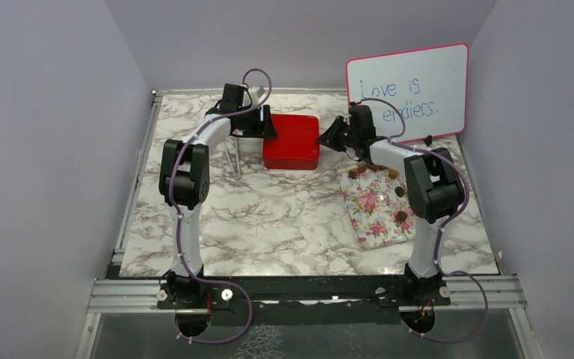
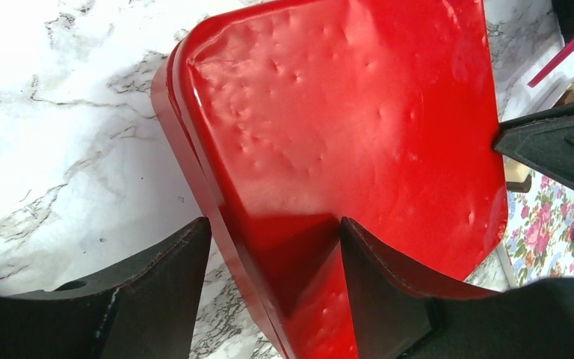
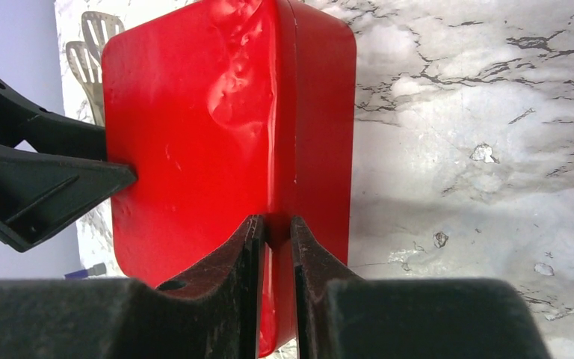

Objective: Pack the chocolate

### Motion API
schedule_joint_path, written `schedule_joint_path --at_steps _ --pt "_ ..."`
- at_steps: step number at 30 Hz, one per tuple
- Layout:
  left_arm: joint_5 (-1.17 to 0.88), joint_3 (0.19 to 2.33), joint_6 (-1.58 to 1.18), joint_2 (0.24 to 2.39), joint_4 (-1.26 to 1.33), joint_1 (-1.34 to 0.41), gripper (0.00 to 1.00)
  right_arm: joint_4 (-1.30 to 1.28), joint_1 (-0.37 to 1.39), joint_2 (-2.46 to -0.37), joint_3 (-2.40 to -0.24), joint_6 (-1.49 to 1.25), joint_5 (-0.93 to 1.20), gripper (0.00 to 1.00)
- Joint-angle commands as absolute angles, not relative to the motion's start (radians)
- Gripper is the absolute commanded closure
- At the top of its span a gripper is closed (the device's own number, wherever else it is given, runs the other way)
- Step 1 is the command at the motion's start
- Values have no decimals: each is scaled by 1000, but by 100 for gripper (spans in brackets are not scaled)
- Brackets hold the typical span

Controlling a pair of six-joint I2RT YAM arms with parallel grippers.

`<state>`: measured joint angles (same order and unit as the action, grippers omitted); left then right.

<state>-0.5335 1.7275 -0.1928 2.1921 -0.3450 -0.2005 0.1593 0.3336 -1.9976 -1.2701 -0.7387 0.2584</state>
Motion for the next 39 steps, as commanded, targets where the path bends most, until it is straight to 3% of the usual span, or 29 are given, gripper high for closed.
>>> schedule_joint_path --at_steps 1,5,12,14,19,23,28,33,37,39 --pt "-526 1768 -183 2223 -342 -200 35 202 340 -2026 -1253 -754 241 78" --pt "-457 1756 -186 2229 -345 -199 41 193 342 -2039 -1243 -745 220 78" --pt "-278 1736 -210 2241 -393 -198 67 173 343 -2056 -1225 -731 193 78" --pt "-266 1737 -219 2240 -396 -198 69 172 342 -2054 -1219 -725 183 78" --pt "-295 1765 -236 2245 -404 -196 70 158 342 -2054 -1229 -708 176 78" --pt "-352 1820 -258 2234 -413 -188 55 146 343 -2053 -1241 -696 181 78" --pt "-400 1933 -325 2195 -413 -172 53 147 343 -2043 -1241 -690 189 77" --pt "-306 1952 -375 2124 -334 -173 68 153 342 -2039 -1236 -680 198 77" --pt "-350 1880 -388 2111 -205 -186 96 151 342 -2039 -1235 -677 208 77" --pt "-370 1837 -394 2124 -153 -192 100 149 342 -2031 -1235 -674 206 77"
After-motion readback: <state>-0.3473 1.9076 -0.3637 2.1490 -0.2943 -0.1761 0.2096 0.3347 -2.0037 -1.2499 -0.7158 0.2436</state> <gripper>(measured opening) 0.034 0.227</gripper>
